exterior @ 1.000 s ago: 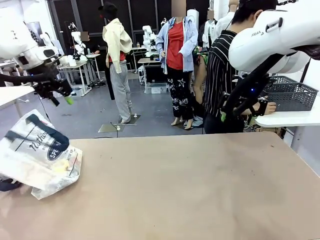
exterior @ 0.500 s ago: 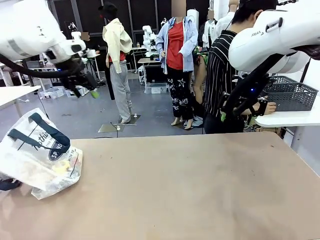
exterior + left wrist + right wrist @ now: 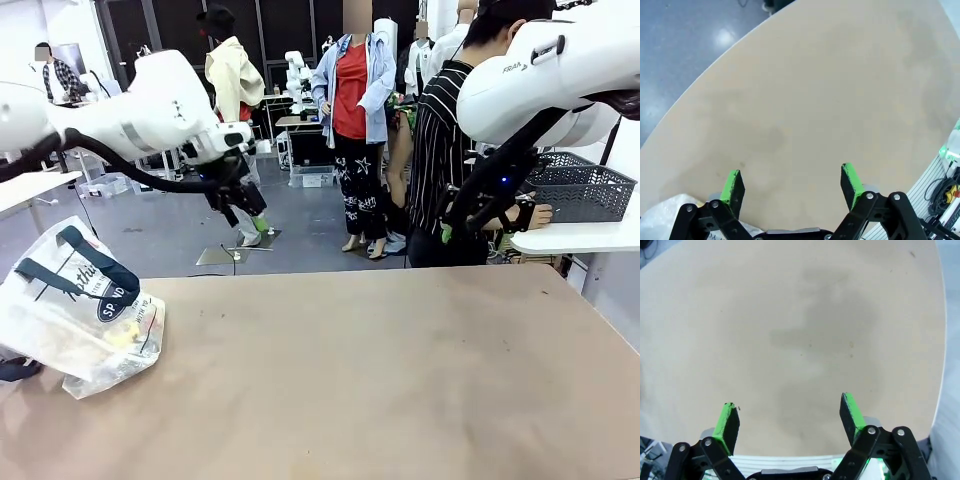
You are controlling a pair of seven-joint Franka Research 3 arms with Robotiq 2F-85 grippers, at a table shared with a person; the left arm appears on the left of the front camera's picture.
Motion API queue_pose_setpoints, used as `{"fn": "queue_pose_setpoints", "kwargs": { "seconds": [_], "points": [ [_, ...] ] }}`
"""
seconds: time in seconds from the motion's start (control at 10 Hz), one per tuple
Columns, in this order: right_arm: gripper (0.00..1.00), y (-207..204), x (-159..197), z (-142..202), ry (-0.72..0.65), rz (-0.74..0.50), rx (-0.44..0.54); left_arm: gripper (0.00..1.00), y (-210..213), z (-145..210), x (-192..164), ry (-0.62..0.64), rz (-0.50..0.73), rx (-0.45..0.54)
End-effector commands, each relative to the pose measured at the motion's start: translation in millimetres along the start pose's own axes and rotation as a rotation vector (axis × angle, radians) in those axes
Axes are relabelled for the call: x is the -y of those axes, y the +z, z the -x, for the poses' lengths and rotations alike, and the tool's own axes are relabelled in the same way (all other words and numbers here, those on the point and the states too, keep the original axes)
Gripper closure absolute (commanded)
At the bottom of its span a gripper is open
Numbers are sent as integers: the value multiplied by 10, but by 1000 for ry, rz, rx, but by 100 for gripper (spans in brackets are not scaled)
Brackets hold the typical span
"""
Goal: Transfer purchased items from the store into the shopping bag.
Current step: Move the Reusable shopping bag to the right side of the table.
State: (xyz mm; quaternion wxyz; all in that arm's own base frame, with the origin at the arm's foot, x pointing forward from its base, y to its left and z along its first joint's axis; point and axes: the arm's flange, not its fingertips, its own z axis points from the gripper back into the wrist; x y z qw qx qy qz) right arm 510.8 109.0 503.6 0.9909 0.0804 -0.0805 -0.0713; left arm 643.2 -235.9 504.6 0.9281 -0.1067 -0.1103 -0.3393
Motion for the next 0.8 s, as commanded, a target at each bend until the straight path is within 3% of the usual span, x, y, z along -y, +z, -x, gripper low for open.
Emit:
{"fn": "queue_pose_setpoints", "kwargs": {
  "seconds": [0.0,0.2,0.3,0.7],
  "points": [
    [0,7,5,-5,5,5,2,0,-14,-82,-47,-59,19,-16],
    [0,7,5,-5,5,5,2,0,-121,-92,-12,-85,27,-53],
    [0,7,5,-5,5,5,2,0,-160,-49,16,-43,21,-15],
    [0,7,5,-5,5,5,2,0,-160,-49,16,-43,21,-15]
  ]
}}
